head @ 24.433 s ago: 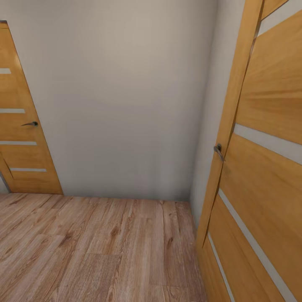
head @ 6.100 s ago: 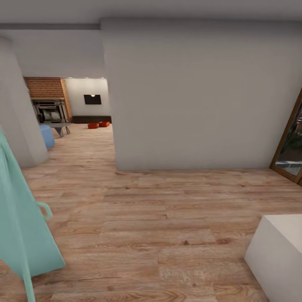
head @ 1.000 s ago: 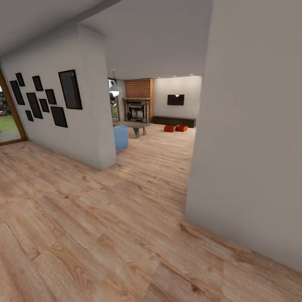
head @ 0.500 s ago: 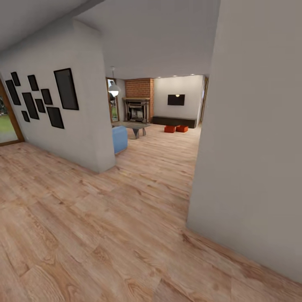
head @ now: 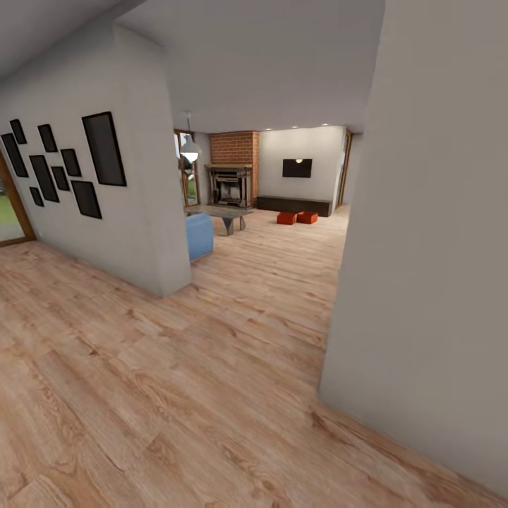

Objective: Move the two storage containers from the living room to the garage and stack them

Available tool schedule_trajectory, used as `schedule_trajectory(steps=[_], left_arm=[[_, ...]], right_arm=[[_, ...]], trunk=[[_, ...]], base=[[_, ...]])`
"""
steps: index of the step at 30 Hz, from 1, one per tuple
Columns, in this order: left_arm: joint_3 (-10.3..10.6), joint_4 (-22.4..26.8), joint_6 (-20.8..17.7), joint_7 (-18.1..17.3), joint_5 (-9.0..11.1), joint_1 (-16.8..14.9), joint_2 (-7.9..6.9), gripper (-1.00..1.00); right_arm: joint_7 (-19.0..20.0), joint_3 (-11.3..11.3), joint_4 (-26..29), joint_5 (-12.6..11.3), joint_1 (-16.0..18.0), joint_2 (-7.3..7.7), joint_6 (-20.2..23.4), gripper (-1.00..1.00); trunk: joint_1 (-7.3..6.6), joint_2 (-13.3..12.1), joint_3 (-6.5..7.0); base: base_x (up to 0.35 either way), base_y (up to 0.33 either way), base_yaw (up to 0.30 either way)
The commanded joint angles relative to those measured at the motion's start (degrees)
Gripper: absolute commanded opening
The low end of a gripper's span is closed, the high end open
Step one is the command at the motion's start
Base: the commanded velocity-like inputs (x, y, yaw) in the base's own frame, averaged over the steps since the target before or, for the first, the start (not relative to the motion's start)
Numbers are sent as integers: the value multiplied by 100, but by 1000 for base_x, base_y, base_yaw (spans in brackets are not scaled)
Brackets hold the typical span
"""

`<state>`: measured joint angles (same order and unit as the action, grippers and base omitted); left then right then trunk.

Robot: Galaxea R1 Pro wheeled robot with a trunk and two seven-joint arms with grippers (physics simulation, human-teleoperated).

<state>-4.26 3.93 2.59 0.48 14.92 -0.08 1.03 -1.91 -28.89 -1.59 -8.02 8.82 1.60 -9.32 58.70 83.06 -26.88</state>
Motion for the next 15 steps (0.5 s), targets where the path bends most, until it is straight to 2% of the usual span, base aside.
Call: schedule_trajectory(steps=[1,6,15], left_arm=[[-39,3,12,5,2,-1,3,100],[-40,3,14,5,2,-1,3,100],[-40,3,14,5,3,-1,3,100]], right_arm=[[-2,-45,-17,-60,6,-3,-35,100],[-2,-43,-17,-68,6,-3,-35,100],[-2,-47,-17,-60,6,0,-35,100]], trunk=[[3,2,-5],[3,2,-5],[3,2,-5]], base=[[322,0,0],[322,0,111],[322,0,256]])
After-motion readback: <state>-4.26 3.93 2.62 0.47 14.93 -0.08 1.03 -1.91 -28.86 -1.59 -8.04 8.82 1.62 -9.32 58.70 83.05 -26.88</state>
